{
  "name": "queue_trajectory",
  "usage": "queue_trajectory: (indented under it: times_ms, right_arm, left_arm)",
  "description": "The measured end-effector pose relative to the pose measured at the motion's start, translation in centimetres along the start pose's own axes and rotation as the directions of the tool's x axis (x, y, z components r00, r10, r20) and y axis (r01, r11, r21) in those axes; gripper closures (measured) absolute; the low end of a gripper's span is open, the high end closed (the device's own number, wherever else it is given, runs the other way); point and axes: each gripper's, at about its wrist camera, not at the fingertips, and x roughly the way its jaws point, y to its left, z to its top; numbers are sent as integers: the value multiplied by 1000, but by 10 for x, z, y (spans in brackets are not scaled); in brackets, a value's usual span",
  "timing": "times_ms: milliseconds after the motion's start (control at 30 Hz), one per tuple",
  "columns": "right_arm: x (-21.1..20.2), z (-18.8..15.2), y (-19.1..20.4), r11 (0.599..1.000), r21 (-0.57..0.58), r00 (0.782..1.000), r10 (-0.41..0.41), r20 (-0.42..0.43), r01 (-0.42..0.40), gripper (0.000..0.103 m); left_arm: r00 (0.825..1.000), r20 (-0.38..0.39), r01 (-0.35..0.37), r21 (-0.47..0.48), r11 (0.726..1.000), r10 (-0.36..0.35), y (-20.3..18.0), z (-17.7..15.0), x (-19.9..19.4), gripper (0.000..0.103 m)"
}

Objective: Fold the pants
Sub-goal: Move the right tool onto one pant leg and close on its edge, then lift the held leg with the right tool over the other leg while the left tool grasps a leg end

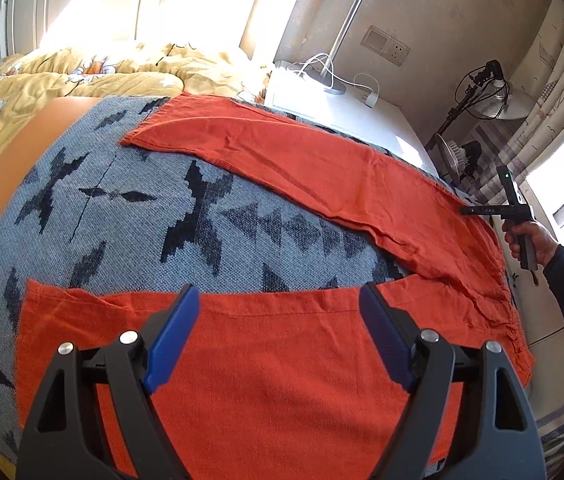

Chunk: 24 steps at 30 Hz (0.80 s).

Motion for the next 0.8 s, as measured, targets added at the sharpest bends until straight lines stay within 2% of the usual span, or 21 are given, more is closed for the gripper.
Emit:
queue_trajectory:
  times_ms: [100, 167, 267, 367, 467, 533, 633, 800]
  right_arm:
    - [2, -1, 6, 999, -34, 1000, 13, 4, -13, 88]
    - [-10, -6, 9, 999, -34, 998, 34, 47, -33, 92]
    - [-44, -24, 21, 998, -45, 989, 44, 145, -38, 93]
    - [-88, -55, 40, 995, -65, 966, 90, 242, -76, 93]
    - [-120, -93, 61, 990, -73, 944, 139, 298, -123, 94]
    - [-136, -122, 77, 984, -85, 932, 176, 316, -157, 94]
    - [-152, -165, 108, 973, -118, 920, 225, 320, -197, 94]
    - [-152, -218, 136, 961, -114, 917, 276, 289, -253, 94]
  left_arm:
    - [1000, 9, 27, -20, 999, -27, -3, 17, 7, 22]
    - [998, 18, 61, -61, 996, -60, 1, 32, 12, 22]
    - [993, 39, 117, -166, 979, -112, 18, 61, 22, 23]
    - [989, 61, 147, -271, 951, -136, 35, 97, 36, 29]
    - [992, 47, 124, -306, 944, -116, 42, 135, 57, 32]
    - [994, 27, 113, -314, 943, -110, 44, 154, 73, 35]
    - [986, -3, 153, -381, 912, -167, 59, 170, 104, 38]
    - [981, -38, 152, -464, 873, -191, 87, 173, 150, 47]
